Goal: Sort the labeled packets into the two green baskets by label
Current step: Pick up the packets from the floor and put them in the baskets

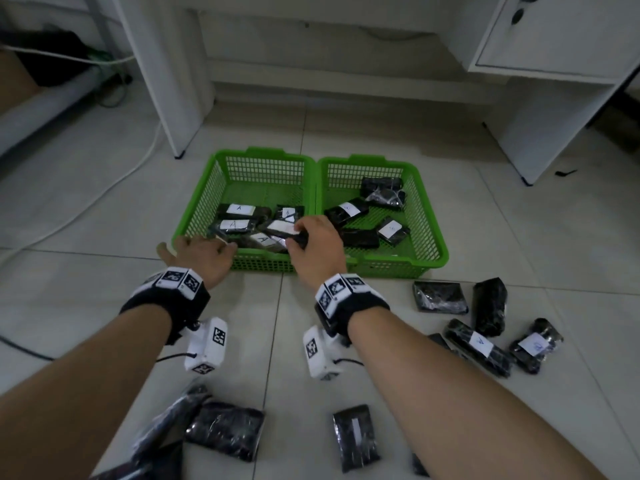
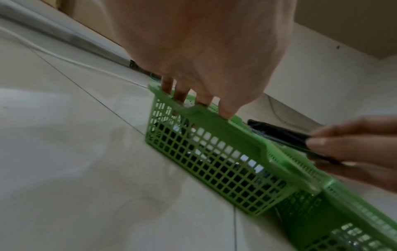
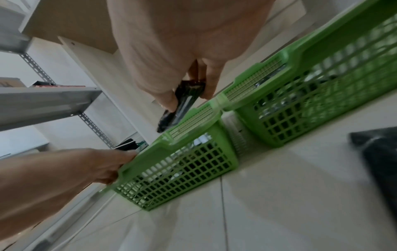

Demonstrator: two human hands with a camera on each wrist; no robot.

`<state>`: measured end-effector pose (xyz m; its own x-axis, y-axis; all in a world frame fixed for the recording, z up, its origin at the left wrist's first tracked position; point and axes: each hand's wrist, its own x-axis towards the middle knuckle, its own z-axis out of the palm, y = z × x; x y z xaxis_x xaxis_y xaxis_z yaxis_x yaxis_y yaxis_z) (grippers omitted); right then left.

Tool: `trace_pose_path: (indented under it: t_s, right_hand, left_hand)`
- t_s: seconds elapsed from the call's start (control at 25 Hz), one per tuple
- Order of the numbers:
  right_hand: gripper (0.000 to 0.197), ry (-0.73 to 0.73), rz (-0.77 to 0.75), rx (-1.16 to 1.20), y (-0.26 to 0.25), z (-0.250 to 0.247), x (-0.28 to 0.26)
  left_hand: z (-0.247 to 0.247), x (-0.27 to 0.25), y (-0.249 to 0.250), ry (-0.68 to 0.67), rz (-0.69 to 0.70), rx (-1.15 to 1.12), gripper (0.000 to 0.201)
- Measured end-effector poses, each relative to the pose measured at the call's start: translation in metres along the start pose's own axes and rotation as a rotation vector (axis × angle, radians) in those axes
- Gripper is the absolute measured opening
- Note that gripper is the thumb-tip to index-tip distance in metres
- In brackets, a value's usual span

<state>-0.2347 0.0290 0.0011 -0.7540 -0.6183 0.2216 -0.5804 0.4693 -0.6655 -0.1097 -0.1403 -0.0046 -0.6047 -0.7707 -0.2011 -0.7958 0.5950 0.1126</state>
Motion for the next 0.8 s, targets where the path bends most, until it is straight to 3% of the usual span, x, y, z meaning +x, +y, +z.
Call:
trace_pose_path:
  t_s: [0.12, 0.24, 0.36, 0.44, 0.48, 0.56, 0.64, 0.8]
  right_hand:
    - [0.025, -0.182, -0.037, -0.159, -0.013, 0.039, 0.011]
    - [0.033, -0.213, -0.072, -0.363, -0.011, 0.054, 0.001]
    - [0.044, -0.110, -0.176, -0.311, 0.000, 0.041, -0.017]
    - [0.035, 0.048, -0.207, -0.227, 0.015, 0.019, -0.036]
    - [0.028, 0.104, -0.198, -0.217, 0.025, 0.007, -0.046]
    - [0.020, 0.135, -0.121, -0.256, 0.054, -0.020, -0.068]
    - [0.018, 0.105, 0.037, -0.325, 0.089, -0.053, -0.086]
    - [0.032, -0.061, 0.418, -0.504, 0.146, -0.100, -0.107]
  left_hand:
    - [0.016, 0.003, -0.005, -0.013, 0.001, 0.001, 0.060]
    - [0.019, 0.002, -0.004, 0.014, 0.000, -0.027, 0.059]
    - [0.014, -0.014, -0.002, 0.273, 0.099, -0.145, 0.049]
    - [0.011, -0.038, 0.013, 0.527, 0.268, -0.258, 0.030]
    - [0.013, -0.051, 0.025, 0.590, 0.365, -0.307, 0.020]
    - [0.022, -0.075, 0.058, 0.518, 0.522, -0.407, 0.007]
    - [0.041, -0.093, 0.097, 0.299, 0.574, -0.469, 0.006]
    - [0.092, -0.110, 0.155, -0.102, 0.547, -0.222, 0.039]
